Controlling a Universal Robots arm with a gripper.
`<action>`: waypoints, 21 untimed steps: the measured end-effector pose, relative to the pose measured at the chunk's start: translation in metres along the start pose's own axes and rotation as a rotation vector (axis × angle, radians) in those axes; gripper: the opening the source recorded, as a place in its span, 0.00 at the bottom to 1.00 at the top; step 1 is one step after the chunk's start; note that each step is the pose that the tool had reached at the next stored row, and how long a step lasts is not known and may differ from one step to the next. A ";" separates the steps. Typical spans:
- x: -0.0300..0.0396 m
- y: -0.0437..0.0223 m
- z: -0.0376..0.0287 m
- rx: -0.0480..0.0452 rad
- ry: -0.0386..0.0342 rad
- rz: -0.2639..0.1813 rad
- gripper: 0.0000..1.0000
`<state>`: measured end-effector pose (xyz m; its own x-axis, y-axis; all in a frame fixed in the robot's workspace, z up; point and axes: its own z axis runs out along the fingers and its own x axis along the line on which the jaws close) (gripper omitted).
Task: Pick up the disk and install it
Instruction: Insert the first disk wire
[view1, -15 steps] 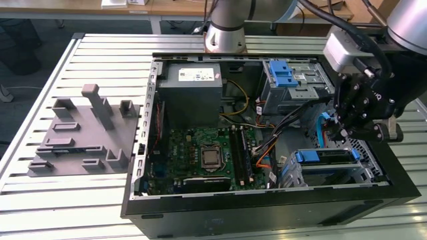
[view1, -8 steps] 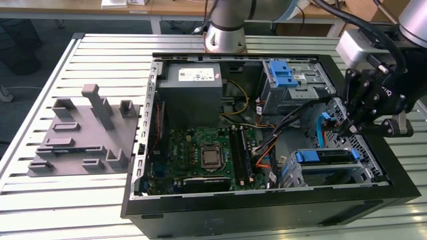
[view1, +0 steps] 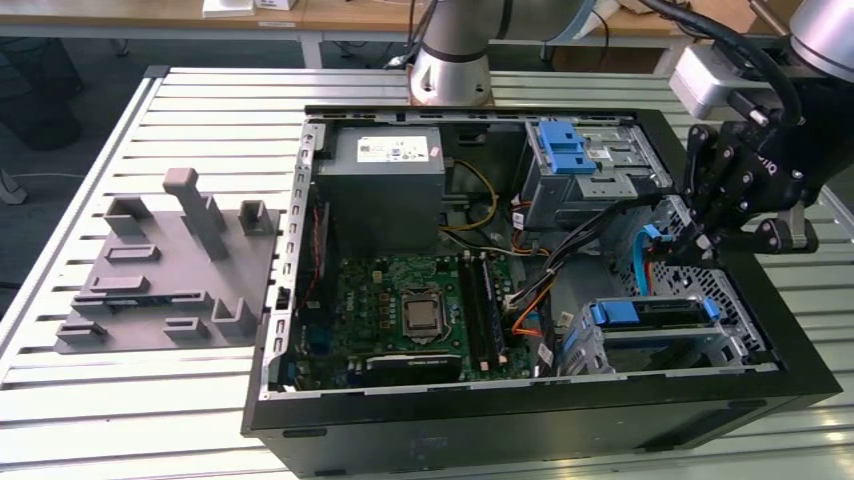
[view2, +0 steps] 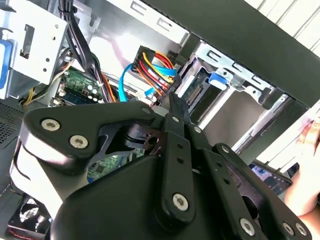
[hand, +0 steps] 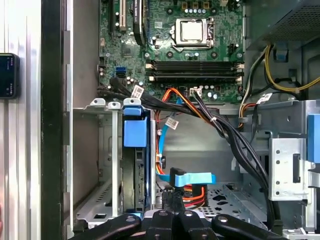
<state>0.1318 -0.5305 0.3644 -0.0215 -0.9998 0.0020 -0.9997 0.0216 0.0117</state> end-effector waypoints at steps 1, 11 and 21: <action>0.0000 0.0000 0.0001 0.0000 0.0002 0.000 0.11; -0.0015 -0.0017 0.0026 0.0001 0.0020 0.028 0.18; -0.0029 -0.0012 0.0082 0.0207 0.0008 0.062 0.25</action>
<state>0.1330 -0.5276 0.3562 -0.0837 -0.9965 0.0028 -0.9965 0.0836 -0.0092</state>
